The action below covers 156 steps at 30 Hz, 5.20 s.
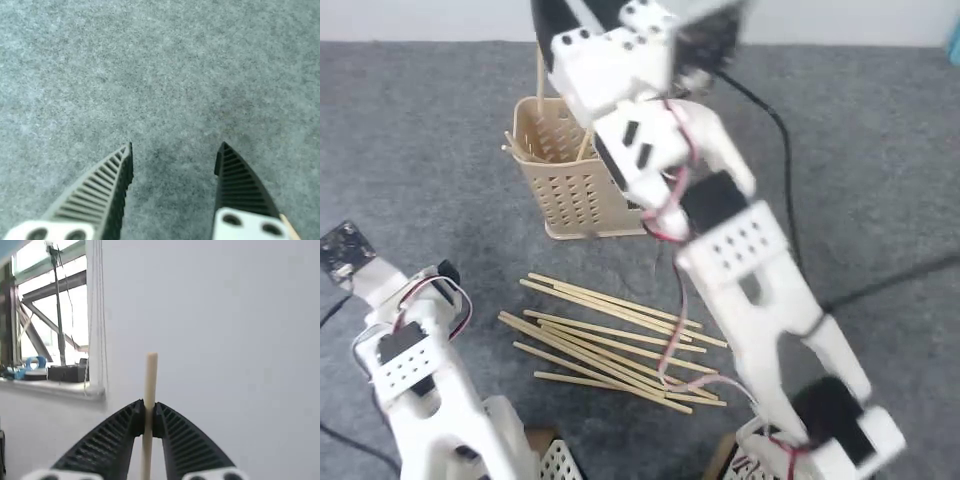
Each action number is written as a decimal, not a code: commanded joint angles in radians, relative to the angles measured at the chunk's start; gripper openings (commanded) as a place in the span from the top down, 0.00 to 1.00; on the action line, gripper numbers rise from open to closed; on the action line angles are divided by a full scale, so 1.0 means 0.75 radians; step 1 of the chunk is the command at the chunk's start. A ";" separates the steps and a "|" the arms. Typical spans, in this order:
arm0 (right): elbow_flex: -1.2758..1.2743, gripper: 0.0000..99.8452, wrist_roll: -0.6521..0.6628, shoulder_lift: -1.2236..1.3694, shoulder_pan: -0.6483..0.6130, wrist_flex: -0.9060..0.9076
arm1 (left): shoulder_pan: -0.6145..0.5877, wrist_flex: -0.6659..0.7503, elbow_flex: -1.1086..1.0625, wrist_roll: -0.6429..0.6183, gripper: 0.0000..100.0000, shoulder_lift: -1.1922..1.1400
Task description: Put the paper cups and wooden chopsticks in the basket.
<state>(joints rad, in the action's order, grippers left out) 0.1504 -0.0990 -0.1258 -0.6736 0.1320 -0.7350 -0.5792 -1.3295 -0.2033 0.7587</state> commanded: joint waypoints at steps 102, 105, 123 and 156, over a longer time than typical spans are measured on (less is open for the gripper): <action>-1.917 0.98 0.483 -0.883 0.697 1.151 | 0.348 -0.587 1.055 -0.250 0.99 -0.955; -1.917 0.98 0.483 -0.881 0.697 1.151 | 0.307 -0.587 1.124 -0.250 0.99 -0.955; -1.917 0.98 0.483 -0.877 0.703 1.143 | 0.209 -0.587 1.640 -0.248 0.99 -0.955; -1.917 0.98 0.483 -0.873 0.707 1.110 | 0.818 0.092 2.102 -0.014 0.99 -0.440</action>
<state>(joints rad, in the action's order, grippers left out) -1.2919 0.2463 -0.7825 -0.1458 0.9805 -0.1995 -0.6222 0.3076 -0.3261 0.4058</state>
